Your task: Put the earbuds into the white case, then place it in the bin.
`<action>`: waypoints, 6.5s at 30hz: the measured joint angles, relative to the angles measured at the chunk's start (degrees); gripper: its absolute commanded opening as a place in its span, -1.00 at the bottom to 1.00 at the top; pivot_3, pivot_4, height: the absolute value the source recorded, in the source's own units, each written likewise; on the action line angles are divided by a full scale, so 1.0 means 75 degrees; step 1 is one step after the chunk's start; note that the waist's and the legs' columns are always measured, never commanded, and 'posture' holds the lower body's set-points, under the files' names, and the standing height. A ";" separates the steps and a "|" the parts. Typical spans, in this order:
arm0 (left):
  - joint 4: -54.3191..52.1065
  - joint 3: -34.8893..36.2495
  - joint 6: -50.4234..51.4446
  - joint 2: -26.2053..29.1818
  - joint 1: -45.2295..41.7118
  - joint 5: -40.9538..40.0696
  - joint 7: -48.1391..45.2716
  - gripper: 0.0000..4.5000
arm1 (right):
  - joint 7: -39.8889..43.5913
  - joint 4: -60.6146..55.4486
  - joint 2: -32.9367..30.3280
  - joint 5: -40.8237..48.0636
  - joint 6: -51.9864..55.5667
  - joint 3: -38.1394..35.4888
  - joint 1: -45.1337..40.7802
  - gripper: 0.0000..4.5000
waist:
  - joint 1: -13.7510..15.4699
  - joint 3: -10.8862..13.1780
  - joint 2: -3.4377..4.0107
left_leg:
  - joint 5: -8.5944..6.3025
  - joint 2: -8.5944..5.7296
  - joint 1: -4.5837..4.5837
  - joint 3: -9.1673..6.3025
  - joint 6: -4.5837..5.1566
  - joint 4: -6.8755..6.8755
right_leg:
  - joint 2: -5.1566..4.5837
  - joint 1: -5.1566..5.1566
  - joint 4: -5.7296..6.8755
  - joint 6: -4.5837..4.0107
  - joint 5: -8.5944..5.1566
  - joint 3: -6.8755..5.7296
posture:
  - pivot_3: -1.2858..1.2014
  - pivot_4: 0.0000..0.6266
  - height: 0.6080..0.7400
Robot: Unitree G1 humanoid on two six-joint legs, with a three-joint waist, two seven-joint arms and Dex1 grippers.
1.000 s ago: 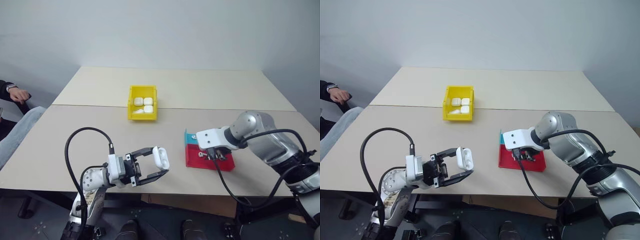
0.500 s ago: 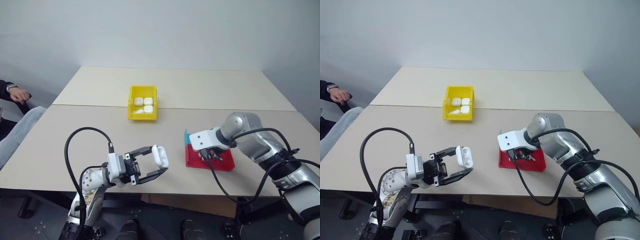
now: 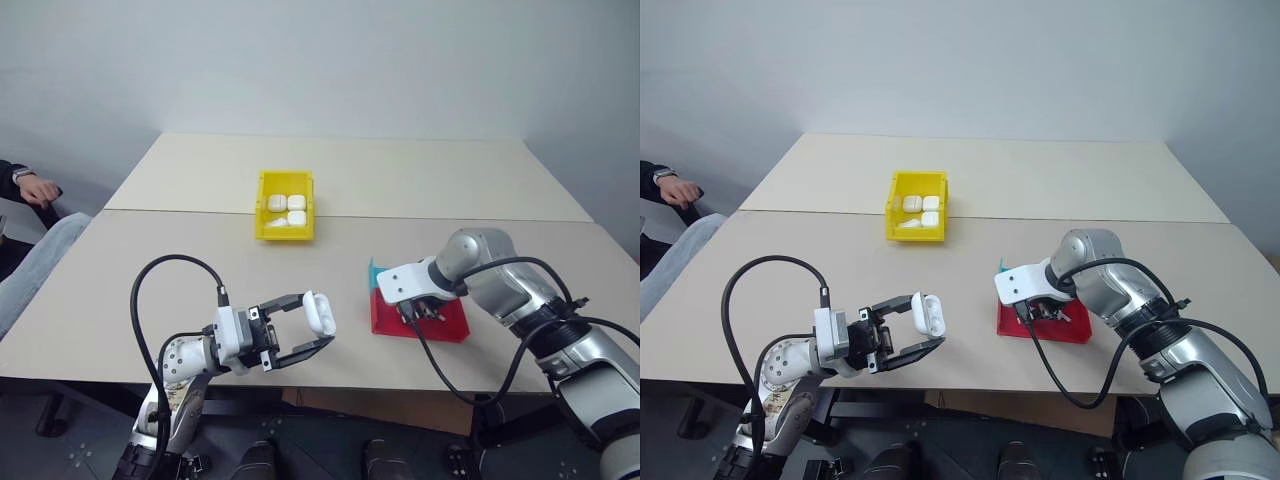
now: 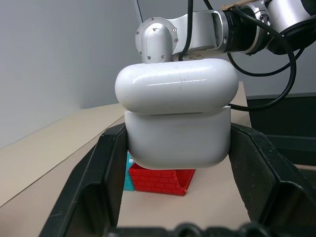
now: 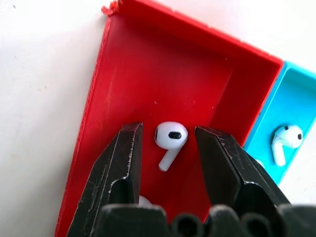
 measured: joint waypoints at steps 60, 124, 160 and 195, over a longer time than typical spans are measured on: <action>-0.0298 -0.0067 0.0698 0.0111 -0.0381 -0.0112 0.0563 0.24 | -0.0017 -0.1385 -0.0257 0.0595 0.0887 -0.1202 0.0737 -0.52 | 0.0038 0.0004 0.0000 | -0.0001 0.0002 -0.0021 0.0000 -0.0002 -0.0010 | 0.0000 -0.0023 -0.0009 -0.0006 -0.0004 -0.0001 | 0.03 -0.52 1.00; -0.1119 -0.0229 0.2270 -0.0608 -0.1270 -0.1669 -0.0291 0.24 | -0.0982 -0.3328 0.1820 0.7287 -0.2123 -0.4560 0.2414 0.20 | 0.0031 0.0005 -0.0003 | 0.0000 -0.0001 -0.0016 -0.0005 0.0002 -0.0068 | 0.0007 0.0021 -0.0118 -0.0011 -0.0001 -0.0004 | 0.03 -0.52 1.00; -0.0760 -0.0148 0.0848 0.0191 -0.0064 0.0016 0.0384 0.24 | -0.0478 0.5090 0.0676 0.0293 -0.3522 -0.0382 -0.2430 0.20 | -0.0002 0.0005 0.0007 | 0.0002 -0.0003 -0.0015 0.0004 0.0002 -0.0109 | 0.0006 -0.0015 -0.0106 -0.0017 0.0003 -0.0002 | 0.03 -0.52 1.00; -0.0965 -0.0249 0.0954 0.0419 0.0059 0.0272 0.0771 0.24 | -0.1039 0.7642 0.1651 -0.0458 -0.4325 -0.0388 -0.2944 0.20 | -0.0195 0.0006 0.0009 | 0.0006 -0.0003 0.0019 -0.0001 -0.0003 -0.0101 | 0.0006 -0.0024 -0.0002 -0.0025 -0.0004 -0.0002 | 0.03 -0.52 1.00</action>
